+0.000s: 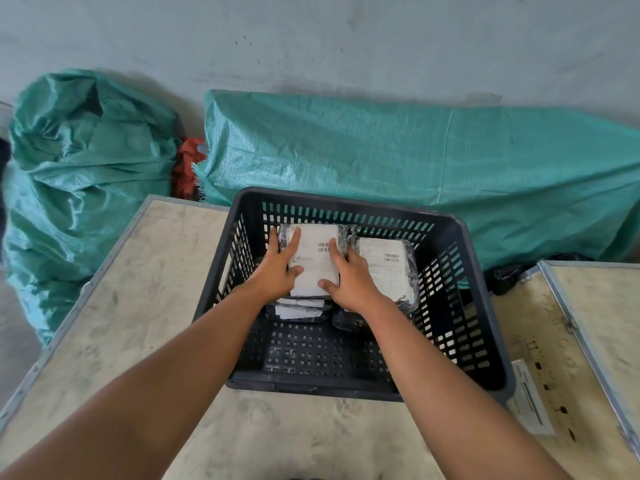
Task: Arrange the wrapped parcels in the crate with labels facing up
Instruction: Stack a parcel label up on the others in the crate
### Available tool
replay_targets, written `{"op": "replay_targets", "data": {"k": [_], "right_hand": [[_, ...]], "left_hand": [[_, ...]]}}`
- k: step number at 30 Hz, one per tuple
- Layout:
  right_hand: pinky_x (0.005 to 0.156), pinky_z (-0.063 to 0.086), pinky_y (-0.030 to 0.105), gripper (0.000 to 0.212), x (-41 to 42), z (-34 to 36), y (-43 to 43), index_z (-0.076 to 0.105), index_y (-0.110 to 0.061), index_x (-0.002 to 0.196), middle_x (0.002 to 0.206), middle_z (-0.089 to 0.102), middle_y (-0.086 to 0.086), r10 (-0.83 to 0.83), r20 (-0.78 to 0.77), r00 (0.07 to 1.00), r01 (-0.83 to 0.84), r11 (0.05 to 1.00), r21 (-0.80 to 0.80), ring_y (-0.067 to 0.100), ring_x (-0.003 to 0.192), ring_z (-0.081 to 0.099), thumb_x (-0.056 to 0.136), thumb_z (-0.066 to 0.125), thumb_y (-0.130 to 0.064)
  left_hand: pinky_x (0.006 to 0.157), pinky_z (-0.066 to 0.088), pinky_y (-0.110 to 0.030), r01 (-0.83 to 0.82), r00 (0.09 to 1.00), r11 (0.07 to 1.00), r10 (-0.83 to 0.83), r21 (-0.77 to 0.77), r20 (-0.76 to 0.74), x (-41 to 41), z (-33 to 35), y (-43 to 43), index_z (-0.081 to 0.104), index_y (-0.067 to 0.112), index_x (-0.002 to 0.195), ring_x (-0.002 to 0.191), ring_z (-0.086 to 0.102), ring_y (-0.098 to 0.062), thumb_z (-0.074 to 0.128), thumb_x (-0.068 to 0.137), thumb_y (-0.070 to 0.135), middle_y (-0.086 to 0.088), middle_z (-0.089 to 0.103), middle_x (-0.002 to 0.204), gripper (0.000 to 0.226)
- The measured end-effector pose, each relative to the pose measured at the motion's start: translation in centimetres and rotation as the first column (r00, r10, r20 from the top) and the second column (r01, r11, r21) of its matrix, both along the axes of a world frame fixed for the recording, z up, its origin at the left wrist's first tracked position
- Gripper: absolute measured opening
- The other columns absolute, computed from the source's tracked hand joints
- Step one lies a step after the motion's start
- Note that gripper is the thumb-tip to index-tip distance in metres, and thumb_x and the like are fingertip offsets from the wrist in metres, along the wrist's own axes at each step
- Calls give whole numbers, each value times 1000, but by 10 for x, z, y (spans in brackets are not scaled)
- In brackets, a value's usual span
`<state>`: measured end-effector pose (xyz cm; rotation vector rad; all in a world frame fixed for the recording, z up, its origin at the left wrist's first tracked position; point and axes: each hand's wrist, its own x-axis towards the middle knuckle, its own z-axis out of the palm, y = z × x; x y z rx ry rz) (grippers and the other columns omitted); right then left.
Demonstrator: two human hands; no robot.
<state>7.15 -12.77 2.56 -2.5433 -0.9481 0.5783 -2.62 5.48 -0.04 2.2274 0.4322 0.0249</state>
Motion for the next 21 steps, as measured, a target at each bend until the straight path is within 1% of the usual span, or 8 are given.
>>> {"op": "replay_targets", "data": {"k": [3,6,9,11,12,14,18,21], "right_hand": [[123,14,49,89,-2,0,3,3,-24,166,169,3,21,30,57,998,-24,994,-104,39,155,2,100,55,-54],[123,13,52,84,-5,0,5,6,-20,166,168,2,25,73,124,990,-50,982,-181,42,154,1,102,44,-59],[120,13,56,80,-8,-5,-1,3,-23,165,169,-7,24,108,209,972,-58,971,-233,41,155,-5,103,31,-64],[119,-1,64,79,-7,-9,-6,-3,-28,164,166,-25,21,114,225,968,-54,965,-256,43,151,-26,102,23,-68],[116,-10,67,80,-6,-10,-7,-7,-32,163,164,-33,20,109,209,972,-50,962,-267,43,147,-36,100,20,-71],[112,-20,72,81,-3,-12,-10,-12,-40,161,159,-41,16,88,153,984,-41,957,-289,42,142,-43,96,15,-78],[110,-21,74,83,2,-17,-10,-19,-43,159,157,-47,12,80,104,991,-45,952,-303,39,143,-43,92,11,-82],[109,-22,73,88,3,-21,-7,-23,-38,158,156,-48,10,63,102,993,-27,948,-318,38,143,-43,91,10,-83]], "left_hand": [[103,40,-31,14,996,997,-8,70,-87,3,-1,1,6,41,161,152,11,-43,53,104,20,-10,-34,163,76],[123,17,-47,36,988,983,-9,180,-151,3,-4,-1,14,30,162,154,-6,-39,47,106,21,-10,-31,164,66],[121,0,-62,122,979,963,-77,242,-189,2,-3,-4,5,25,163,149,-28,-33,39,108,31,-8,-34,162,65],[113,-12,-64,182,966,939,-115,291,-231,1,-2,-6,-5,26,162,141,-41,-31,32,107,42,-2,-40,160,68],[112,-13,-64,198,962,933,-126,302,-242,0,-2,-7,-8,26,161,140,-42,-30,30,107,45,1,-42,159,69],[113,-11,-64,211,959,930,-137,301,-249,-1,-1,-9,-11,26,161,143,-40,-29,28,107,48,5,-42,159,70],[116,-6,-63,217,954,917,-128,333,-271,-1,-1,-11,-15,27,160,147,-35,-26,22,106,51,7,-42,159,69],[120,-4,-60,226,948,910,-123,346,-295,-1,-2,-9,-17,25,160,147,-34,-25,19,106,53,4,-42,159,70]]}}
